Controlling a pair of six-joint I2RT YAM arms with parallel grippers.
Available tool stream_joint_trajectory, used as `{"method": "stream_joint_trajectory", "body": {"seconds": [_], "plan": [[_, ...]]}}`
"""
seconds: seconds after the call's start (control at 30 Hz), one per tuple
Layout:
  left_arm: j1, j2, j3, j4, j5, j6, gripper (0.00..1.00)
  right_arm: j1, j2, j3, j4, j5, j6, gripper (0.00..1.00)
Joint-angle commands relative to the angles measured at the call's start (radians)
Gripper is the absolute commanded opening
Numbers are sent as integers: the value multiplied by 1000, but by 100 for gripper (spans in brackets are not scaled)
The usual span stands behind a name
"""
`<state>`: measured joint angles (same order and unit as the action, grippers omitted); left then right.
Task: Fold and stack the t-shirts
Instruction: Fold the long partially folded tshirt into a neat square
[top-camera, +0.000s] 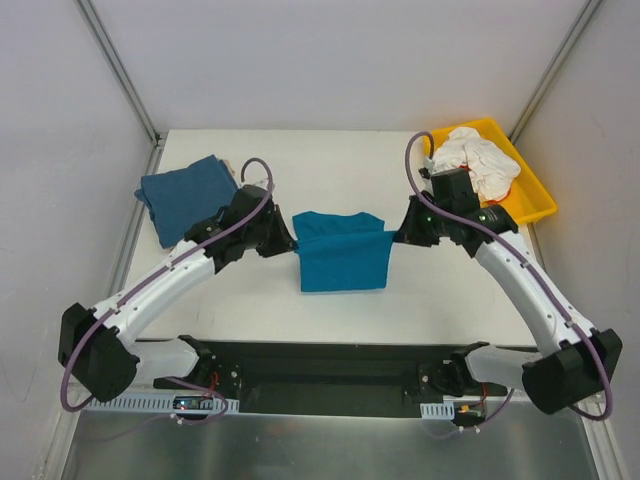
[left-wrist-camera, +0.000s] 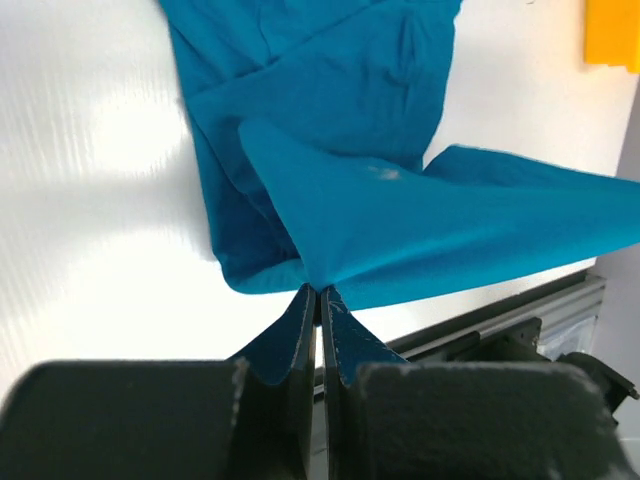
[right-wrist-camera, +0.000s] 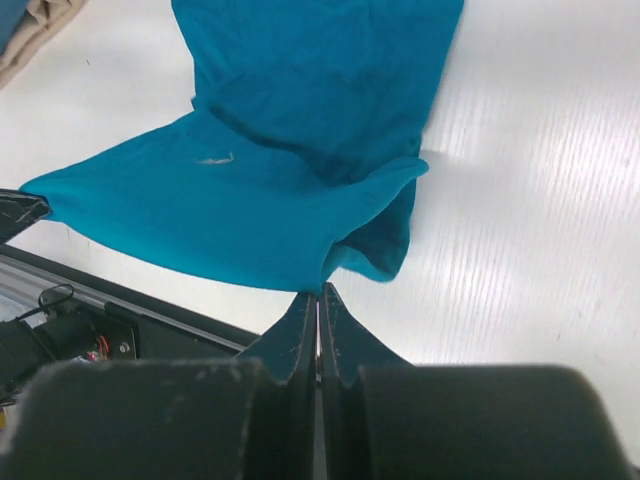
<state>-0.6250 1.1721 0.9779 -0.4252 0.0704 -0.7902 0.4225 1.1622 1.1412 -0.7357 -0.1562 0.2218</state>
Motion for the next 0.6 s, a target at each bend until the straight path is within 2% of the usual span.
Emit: {"method": "stream_joint_trajectory", "body": {"seconds": [0.0, 0.13, 0.43, 0.57], "plan": [[50, 70, 100, -27, -18, 94, 0, -48, 117, 104, 73, -86, -76, 1], [102, 188, 163, -27, 2, 123, 0, -85, 247, 187, 99, -137, -78, 1], [195, 466, 309, -27, 31, 141, 0, -146, 600, 376, 110, -135, -76, 1], [234, 599, 424, -27, 49, 164, 0, -168, 763, 486, 108, -94, -56, 1]]}}
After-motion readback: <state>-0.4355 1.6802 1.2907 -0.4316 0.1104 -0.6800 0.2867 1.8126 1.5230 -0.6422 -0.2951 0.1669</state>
